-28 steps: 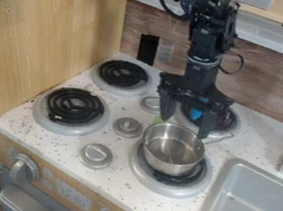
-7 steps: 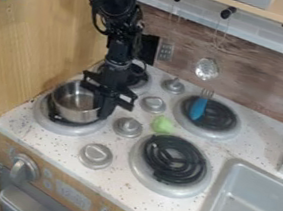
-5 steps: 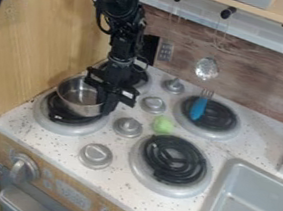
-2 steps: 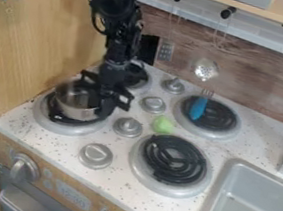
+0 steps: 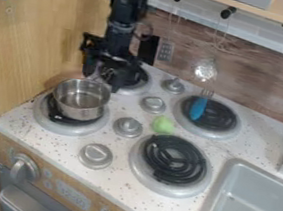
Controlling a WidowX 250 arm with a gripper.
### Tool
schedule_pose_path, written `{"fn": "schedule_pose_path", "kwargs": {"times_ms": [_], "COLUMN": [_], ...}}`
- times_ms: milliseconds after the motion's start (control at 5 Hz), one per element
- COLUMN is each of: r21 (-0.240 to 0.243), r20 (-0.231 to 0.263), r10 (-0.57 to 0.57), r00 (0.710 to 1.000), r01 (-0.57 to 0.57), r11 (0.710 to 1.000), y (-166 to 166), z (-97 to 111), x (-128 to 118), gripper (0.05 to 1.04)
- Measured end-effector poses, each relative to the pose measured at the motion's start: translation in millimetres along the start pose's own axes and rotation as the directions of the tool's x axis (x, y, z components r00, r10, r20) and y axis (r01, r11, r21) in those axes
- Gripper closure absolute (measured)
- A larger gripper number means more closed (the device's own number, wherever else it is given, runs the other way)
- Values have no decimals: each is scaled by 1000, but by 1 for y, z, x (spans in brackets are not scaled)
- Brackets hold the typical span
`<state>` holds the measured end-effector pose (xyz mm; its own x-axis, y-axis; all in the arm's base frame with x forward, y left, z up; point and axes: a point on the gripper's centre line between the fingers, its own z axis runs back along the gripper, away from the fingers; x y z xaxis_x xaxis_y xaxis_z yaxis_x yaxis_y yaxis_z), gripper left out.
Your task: Moved the silver pot from the lower right burner to the lower left burner
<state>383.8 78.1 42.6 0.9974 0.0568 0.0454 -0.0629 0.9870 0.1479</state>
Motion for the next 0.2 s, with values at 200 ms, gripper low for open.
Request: {"fn": "schedule_pose_path", "kwargs": {"times_ms": [200], "r21": [-69], "r20": [0], "r10": [-10], "r00": [1000], "r01": [9], "r11": [998], "y": [-13], "z": [0], "x": [-1], "gripper": [78]}}
